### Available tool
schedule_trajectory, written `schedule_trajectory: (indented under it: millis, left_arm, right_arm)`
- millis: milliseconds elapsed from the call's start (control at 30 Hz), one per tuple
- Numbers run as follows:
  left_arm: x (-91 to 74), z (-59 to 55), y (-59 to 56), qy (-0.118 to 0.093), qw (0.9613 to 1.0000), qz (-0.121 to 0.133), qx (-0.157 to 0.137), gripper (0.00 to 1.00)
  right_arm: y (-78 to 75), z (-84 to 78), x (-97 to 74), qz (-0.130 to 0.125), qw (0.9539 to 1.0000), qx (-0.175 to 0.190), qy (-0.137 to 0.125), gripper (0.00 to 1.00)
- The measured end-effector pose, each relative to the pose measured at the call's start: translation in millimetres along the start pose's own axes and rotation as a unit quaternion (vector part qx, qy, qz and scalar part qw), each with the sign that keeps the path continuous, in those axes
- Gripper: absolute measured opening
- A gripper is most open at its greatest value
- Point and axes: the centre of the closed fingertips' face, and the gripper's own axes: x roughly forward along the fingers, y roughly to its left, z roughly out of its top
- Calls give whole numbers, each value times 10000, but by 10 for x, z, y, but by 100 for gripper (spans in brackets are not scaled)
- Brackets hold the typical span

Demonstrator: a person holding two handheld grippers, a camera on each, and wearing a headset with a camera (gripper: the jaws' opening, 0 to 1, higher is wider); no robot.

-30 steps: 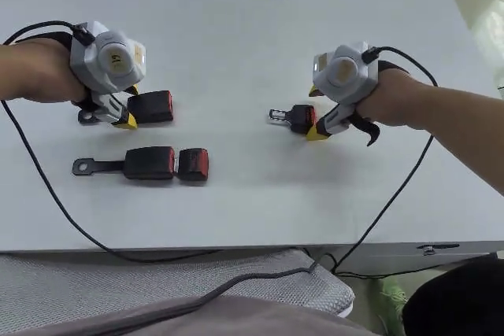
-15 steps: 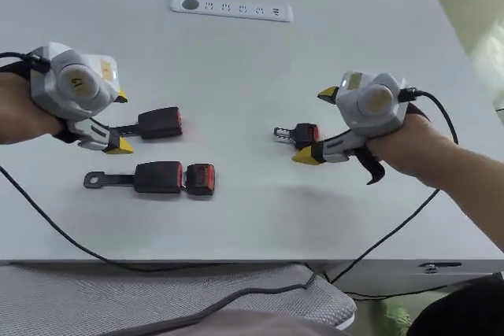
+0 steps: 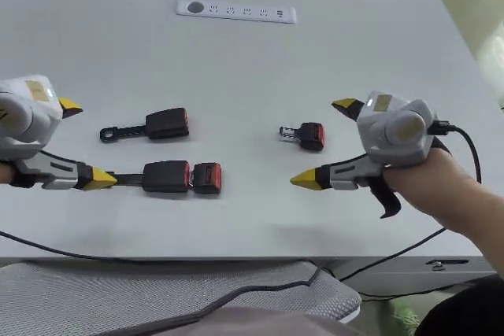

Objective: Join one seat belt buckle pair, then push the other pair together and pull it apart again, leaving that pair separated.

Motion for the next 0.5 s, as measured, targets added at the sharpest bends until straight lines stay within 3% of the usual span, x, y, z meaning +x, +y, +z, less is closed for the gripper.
schedule_trajectory:
  millis: [267, 433, 500]
  left_arm:
    - [-218, -72, -17, -205, 9988, 235, -384, 89]
    - [-335, -189, 1, -321, 9966, 362, -663, 99]
    - [-358, -269, 42, -274, 9958, 482, -726, 100]
  right_arm:
    - [71, -96, -132, -106, 9996, 247, 8, 100]
    - [93, -219, -184, -249, 9983, 524, 63, 100]
    - [104, -241, -199, -276, 9979, 580, 75, 100]
